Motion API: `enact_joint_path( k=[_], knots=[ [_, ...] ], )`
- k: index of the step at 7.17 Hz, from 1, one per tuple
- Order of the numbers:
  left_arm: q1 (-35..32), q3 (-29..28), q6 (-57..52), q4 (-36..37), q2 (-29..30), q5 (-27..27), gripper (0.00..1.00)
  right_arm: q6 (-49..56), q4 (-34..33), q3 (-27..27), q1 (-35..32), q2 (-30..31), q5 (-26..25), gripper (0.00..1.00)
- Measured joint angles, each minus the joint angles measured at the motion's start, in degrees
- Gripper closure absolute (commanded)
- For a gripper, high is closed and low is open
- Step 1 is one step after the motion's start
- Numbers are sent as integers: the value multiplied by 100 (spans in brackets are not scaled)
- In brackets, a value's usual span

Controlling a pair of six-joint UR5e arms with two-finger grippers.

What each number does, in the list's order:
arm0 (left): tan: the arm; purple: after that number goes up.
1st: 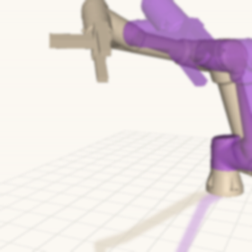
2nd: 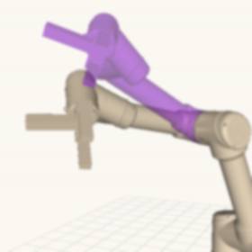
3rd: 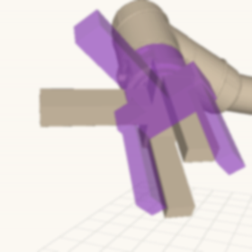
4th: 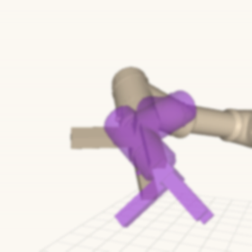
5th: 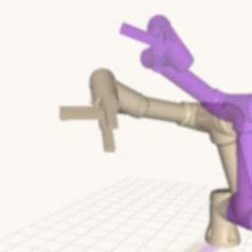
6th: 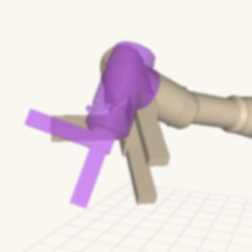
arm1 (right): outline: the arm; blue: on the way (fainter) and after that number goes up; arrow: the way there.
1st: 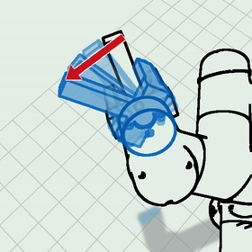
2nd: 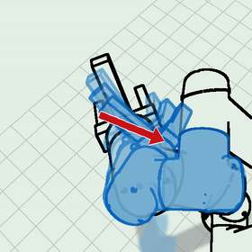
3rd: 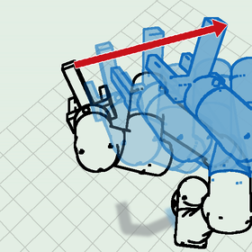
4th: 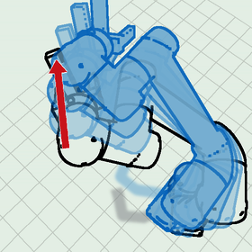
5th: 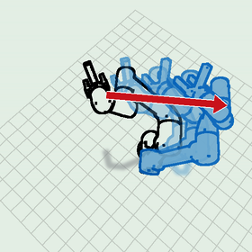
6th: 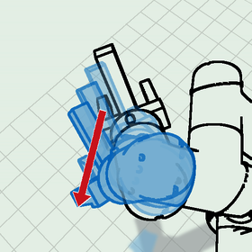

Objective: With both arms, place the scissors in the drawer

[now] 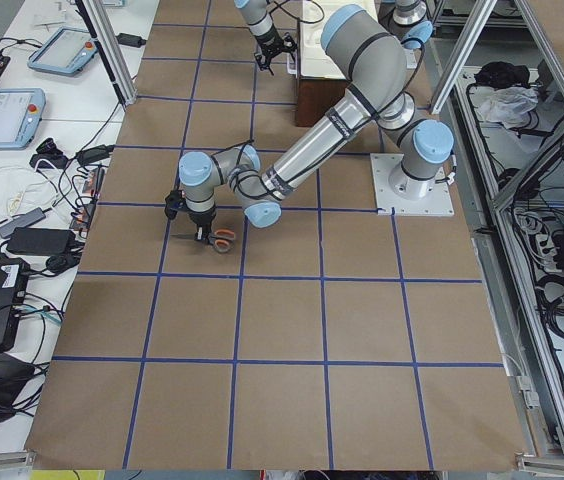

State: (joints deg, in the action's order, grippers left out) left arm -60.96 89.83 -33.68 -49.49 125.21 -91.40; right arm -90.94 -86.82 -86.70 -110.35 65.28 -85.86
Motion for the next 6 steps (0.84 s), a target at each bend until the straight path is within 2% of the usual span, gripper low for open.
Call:
enact_joint_path(
  k=[2,4,6],
  knots=[
    [-39,-1,-29,-331,-352,259,87,47,-66,-4,6,-14,-32,0],
    [-146,-1,-53,-1018,-910,499,87,113,-481,8,36,-28,-86,0],
    [-459,-21,-37,-1799,-1546,502,88,292,-743,23,77,-34,-184,0]
  ],
)
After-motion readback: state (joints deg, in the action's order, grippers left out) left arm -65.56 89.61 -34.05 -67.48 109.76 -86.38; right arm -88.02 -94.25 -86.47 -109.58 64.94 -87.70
